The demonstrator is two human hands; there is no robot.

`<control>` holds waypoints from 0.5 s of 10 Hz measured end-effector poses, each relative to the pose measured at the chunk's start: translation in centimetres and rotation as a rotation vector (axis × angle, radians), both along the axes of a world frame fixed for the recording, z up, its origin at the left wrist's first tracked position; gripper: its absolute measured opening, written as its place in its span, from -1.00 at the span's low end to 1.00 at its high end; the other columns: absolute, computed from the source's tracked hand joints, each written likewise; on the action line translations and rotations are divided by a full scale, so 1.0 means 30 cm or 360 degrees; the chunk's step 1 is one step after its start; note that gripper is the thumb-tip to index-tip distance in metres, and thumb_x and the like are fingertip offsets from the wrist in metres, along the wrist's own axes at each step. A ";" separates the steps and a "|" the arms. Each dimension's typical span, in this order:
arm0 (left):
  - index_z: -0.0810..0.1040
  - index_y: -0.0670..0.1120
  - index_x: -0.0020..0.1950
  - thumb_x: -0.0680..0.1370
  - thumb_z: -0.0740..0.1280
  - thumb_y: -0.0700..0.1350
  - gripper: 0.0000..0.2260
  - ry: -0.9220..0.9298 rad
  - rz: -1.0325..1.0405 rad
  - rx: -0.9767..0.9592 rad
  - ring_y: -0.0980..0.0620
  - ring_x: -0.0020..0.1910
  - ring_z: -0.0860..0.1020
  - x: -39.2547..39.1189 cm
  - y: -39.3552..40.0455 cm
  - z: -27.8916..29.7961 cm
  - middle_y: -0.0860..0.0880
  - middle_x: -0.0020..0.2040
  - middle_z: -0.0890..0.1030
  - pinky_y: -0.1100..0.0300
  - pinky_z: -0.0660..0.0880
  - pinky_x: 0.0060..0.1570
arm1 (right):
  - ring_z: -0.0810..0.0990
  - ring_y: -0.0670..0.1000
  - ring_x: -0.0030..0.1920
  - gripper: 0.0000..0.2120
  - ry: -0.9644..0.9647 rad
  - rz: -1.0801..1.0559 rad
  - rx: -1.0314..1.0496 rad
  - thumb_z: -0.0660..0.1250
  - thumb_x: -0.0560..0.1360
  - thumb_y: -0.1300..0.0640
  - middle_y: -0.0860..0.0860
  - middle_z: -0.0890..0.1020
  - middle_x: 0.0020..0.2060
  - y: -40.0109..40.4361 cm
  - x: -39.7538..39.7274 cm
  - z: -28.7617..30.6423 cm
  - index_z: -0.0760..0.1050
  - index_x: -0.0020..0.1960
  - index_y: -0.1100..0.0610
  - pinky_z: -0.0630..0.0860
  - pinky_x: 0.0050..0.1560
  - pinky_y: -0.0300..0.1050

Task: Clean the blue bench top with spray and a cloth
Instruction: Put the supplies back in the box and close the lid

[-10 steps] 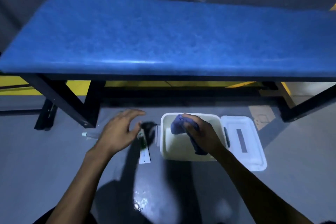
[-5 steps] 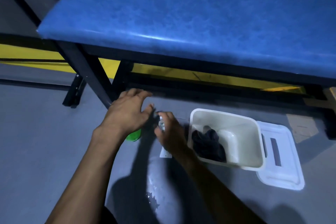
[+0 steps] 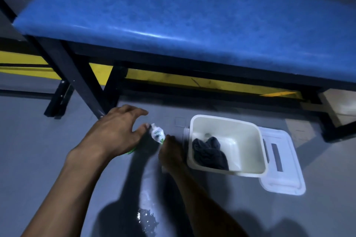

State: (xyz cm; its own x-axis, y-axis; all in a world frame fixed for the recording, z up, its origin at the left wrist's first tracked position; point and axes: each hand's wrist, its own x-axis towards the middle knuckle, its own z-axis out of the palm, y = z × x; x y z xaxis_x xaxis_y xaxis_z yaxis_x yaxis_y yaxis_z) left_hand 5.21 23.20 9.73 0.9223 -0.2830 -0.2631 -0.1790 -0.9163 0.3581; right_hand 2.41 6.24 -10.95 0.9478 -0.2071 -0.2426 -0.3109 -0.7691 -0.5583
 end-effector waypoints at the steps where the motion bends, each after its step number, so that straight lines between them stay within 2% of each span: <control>1: 0.36 0.18 0.48 0.60 0.15 0.24 -0.54 0.0009 0.0041 0.0038 -0.07 0.43 0.40 0.018 0.008 -0.009 0.03 0.49 0.40 -0.05 0.42 0.32 | 0.65 0.07 0.04 -0.70 -0.0275 0.0166 0.0074 0.15 0.63 0.04 0.07 0.67 0.07 -0.092 -0.069 0.248 0.46 0.31 0.06 0.55 0.05 -0.13; 2: 0.35 0.17 0.49 0.60 0.15 0.23 -0.54 0.0039 0.0018 0.0060 -0.08 0.45 0.38 0.025 -0.001 -0.019 0.01 0.49 0.40 -0.06 0.42 0.33 | 0.62 0.00 -0.02 -0.68 -0.0472 0.0180 0.0173 0.17 0.63 -0.02 0.01 0.70 0.03 -0.246 -0.087 0.360 0.50 0.28 0.08 0.42 -0.07 -0.25; 3: 0.34 0.16 0.50 0.61 0.15 0.23 -0.53 0.0072 -0.0034 0.0063 -0.07 0.47 0.35 0.021 -0.024 -0.019 0.00 0.51 0.39 -0.03 0.39 0.37 | 0.64 0.08 -0.02 -0.77 -0.0414 0.0186 -0.0172 0.25 0.59 0.03 -0.01 0.70 0.00 -0.529 -0.062 0.448 0.50 0.23 -0.01 0.41 -0.13 -0.13; 4: 0.34 0.16 0.51 0.61 0.15 0.23 -0.53 0.0070 -0.0046 0.0060 -0.07 0.47 0.36 0.016 -0.037 -0.015 0.00 0.50 0.39 -0.01 0.38 0.38 | 0.63 0.15 0.06 -0.73 0.0010 0.0261 -0.0569 0.30 0.52 0.22 0.03 0.68 0.06 -0.657 -0.005 0.369 0.49 0.19 0.01 0.42 -0.11 -0.08; 5: 0.36 0.16 0.49 0.62 0.14 0.21 -0.56 0.0049 0.0022 0.0044 -0.09 0.45 0.38 0.019 -0.027 0.001 -0.01 0.48 0.41 -0.03 0.39 0.35 | 0.59 0.16 0.21 -0.59 0.0471 0.0544 -0.0788 0.33 0.50 0.27 0.09 0.61 0.23 -0.723 -0.003 0.240 0.47 0.32 0.03 0.48 0.12 -0.07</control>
